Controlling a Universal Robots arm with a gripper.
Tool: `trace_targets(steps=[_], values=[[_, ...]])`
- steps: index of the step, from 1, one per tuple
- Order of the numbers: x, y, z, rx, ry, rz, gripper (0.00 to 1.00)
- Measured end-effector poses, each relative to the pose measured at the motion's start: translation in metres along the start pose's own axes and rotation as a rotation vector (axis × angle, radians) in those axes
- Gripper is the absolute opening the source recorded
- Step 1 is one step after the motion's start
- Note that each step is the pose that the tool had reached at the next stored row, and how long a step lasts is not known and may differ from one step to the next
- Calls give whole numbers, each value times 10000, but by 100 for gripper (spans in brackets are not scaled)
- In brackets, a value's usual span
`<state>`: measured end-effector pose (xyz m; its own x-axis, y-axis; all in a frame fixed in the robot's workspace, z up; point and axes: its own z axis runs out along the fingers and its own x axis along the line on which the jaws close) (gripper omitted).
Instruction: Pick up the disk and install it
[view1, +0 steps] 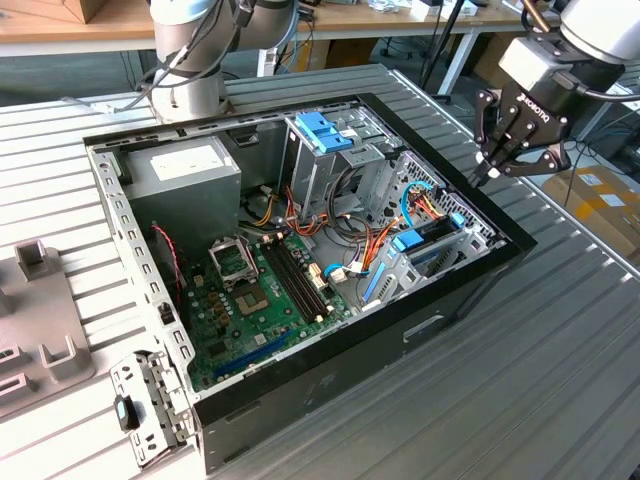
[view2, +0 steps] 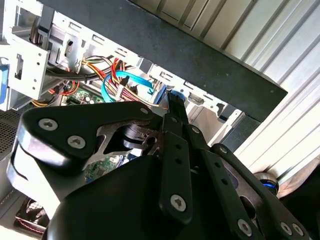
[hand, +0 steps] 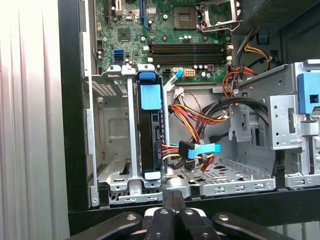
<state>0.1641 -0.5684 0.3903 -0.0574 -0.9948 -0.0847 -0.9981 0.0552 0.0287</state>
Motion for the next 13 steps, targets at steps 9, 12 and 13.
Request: trace_targets(steps=[9,12,13], values=[[4,53,10,0,-1,1,11],[4,62,11,0,0,1,11],[4,62,11,0,1,1,11]])
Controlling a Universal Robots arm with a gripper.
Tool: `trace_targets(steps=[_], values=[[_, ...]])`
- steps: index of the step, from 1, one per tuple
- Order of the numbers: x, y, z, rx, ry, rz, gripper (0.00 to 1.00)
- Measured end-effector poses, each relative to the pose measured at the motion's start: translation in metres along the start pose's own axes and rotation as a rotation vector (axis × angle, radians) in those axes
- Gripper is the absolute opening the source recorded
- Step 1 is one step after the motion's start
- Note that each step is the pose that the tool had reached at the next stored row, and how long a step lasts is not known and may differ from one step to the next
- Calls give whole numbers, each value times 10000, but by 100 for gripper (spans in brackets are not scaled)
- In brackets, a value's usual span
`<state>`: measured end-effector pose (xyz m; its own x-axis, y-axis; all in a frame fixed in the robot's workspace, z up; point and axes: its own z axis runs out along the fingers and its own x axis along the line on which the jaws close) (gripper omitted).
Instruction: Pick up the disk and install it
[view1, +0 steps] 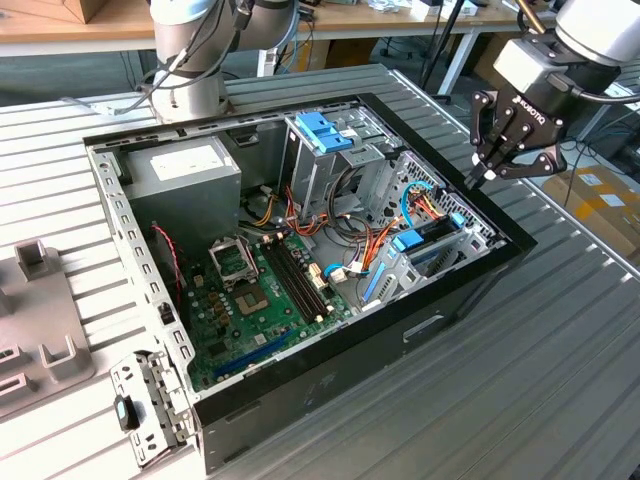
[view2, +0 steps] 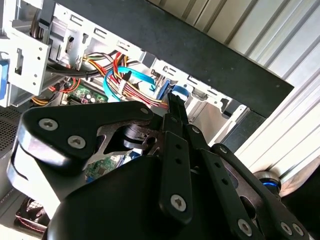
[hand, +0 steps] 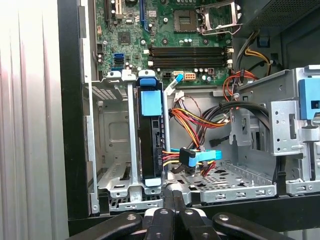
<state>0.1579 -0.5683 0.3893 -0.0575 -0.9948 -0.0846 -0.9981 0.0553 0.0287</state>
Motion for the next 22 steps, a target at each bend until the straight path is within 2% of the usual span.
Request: trace_targets(steps=[3,4,5,6,7,13,17,22], values=[[0,0,1,0,0,0,11],[0,0,1,0,-1,0,17],[0,0,1,0,-1,0,17],[0,0,1,0,0,0,36],[0,0,2,0,0,0,42],[-65,4,9,0,-2,0,42],[-76,11,10,0,-2,0,42],[-88,49,14,0,-2,0,42]])
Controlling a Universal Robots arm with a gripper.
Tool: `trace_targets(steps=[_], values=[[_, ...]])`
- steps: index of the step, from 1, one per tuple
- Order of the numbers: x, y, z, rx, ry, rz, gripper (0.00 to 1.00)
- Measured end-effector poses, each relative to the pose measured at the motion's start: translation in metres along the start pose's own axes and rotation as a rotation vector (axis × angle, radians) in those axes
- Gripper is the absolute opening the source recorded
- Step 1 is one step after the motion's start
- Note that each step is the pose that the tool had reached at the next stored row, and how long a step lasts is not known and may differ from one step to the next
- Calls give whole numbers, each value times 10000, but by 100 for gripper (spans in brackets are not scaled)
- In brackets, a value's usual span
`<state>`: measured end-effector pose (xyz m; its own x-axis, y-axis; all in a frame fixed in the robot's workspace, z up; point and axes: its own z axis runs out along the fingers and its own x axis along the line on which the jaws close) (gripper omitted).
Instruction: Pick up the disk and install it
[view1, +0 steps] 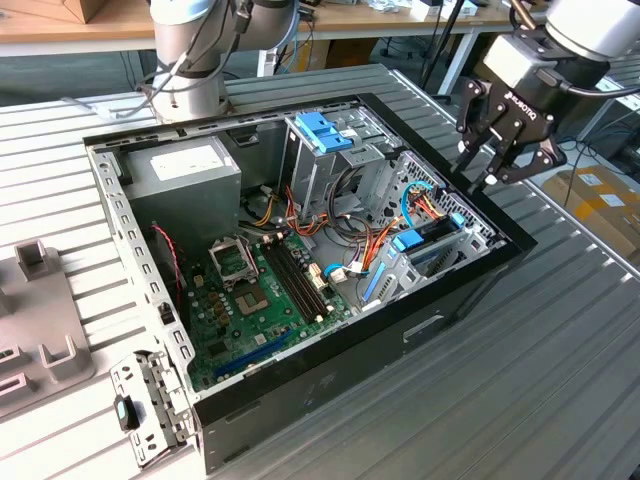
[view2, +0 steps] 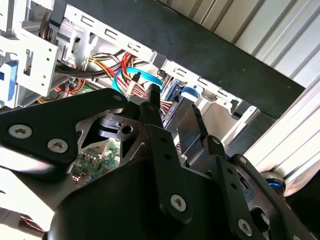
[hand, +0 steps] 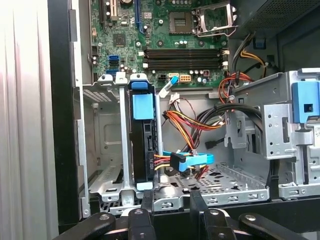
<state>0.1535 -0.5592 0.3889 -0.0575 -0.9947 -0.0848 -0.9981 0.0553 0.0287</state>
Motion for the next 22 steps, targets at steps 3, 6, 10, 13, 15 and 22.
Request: trace_targets(steps=[3,6,10,13,15,22], values=[[-1,36,2,0,1,0,42],[0,72,8,0,0,0,42],[2,98,22,0,1,0,42],[4,114,32,0,1,0,42],[4,119,36,0,1,0,42],[6,143,50,0,0,0,42]])
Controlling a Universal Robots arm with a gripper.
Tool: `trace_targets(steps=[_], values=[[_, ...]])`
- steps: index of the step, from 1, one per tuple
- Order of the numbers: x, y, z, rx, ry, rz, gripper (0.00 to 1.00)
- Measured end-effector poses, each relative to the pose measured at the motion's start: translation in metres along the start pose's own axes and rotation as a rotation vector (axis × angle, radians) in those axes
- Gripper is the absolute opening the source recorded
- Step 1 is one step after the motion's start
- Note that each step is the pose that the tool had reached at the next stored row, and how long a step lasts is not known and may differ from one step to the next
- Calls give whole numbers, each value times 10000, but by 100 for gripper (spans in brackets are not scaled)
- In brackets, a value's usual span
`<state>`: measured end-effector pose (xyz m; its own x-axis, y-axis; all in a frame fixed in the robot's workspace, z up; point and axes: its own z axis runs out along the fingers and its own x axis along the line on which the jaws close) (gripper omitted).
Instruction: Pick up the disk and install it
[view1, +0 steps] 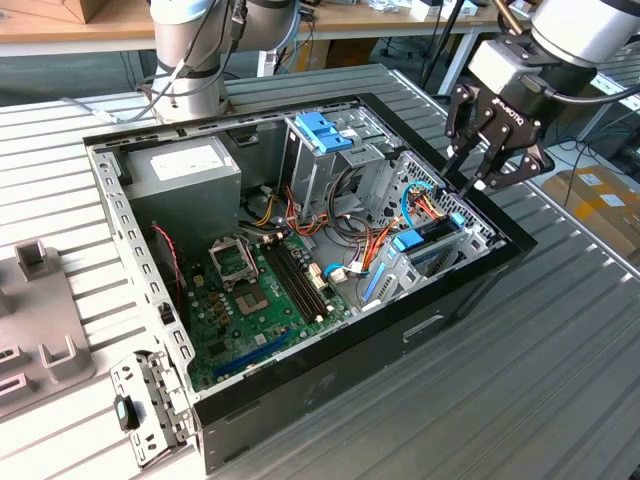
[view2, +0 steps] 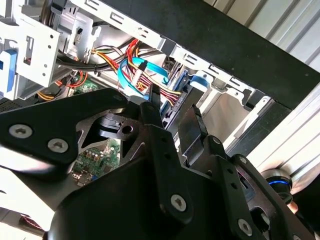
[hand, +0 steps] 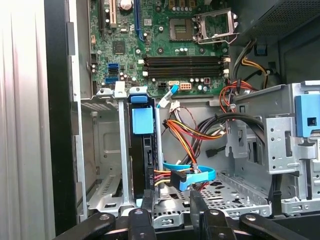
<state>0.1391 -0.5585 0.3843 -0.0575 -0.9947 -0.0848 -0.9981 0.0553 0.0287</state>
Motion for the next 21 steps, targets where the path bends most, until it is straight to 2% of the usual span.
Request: trace_targets(steps=[21], values=[[-2,23,34,0,0,0,42]])
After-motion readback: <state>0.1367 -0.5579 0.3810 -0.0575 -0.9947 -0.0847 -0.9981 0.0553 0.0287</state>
